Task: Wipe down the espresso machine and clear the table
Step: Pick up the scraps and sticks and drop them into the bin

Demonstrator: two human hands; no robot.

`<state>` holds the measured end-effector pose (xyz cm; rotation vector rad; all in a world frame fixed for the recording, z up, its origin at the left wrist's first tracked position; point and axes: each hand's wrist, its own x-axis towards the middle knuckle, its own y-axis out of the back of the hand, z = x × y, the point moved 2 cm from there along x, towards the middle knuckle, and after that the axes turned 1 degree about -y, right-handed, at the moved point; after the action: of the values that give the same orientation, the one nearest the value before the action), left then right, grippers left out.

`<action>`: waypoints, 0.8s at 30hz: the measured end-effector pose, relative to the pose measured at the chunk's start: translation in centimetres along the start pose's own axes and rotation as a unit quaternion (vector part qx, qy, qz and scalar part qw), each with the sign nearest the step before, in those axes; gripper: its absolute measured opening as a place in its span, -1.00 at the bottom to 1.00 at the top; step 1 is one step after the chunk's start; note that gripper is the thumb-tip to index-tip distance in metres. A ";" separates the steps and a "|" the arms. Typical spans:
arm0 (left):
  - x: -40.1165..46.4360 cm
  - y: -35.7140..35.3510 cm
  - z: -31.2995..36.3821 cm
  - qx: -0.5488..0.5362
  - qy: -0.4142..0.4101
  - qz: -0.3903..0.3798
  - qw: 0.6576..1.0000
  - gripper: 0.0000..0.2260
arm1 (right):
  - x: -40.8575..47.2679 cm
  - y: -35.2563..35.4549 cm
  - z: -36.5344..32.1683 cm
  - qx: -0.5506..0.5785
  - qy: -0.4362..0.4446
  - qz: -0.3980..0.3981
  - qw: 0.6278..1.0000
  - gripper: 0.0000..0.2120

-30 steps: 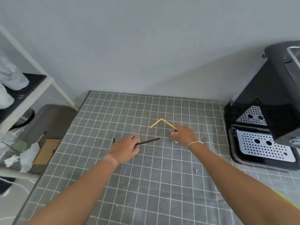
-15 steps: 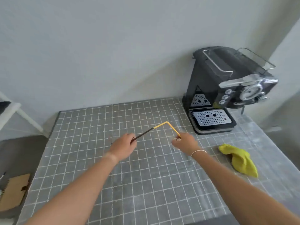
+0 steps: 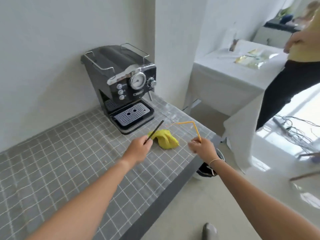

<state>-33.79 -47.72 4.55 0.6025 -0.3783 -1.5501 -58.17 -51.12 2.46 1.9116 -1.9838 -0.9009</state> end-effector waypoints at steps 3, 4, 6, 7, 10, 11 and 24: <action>2.5 -5.3 4.4 -0.071 0.006 -0.028 0.997 -0.80 | 1.3 4.1 3.6 0.061 -0.039 0.033 0.997 -0.86; 3.4 -7.4 6.0 -0.082 0.004 -0.043 0.996 -0.81 | 2.0 5.6 5.1 0.079 -0.052 0.040 0.995 -0.89; 5.3 -11.3 8.8 -0.094 -0.005 -0.064 0.994 -0.80 | 3.6 8.3 7.7 0.120 -0.075 0.043 0.989 -0.91; 6.3 -13.4 10.2 -0.105 -0.001 -0.069 0.992 -0.78 | 4.7 9.6 9.1 0.141 -0.087 0.045 0.985 -0.91; 9.0 -19.7 13.3 -0.174 0.080 -0.075 0.979 -0.73 | 8.1 13.2 13.0 0.199 -0.124 0.042 0.971 -0.87; 9.8 -21.7 14.2 -0.188 0.109 -0.077 0.973 -0.72 | 9.1 14.1 14.1 0.221 -0.140 0.041 0.964 -0.85; 20.9 -40.1 15.5 -0.333 0.344 -0.072 0.875 -0.83 | 22.0 15.9 26.0 0.365 -0.314 0.024 0.876 -0.72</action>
<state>-75.24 -67.09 -9.22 0.5873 0.7367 -1.3736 -88.38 -66.30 -13.88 2.0552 -3.1025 -0.9150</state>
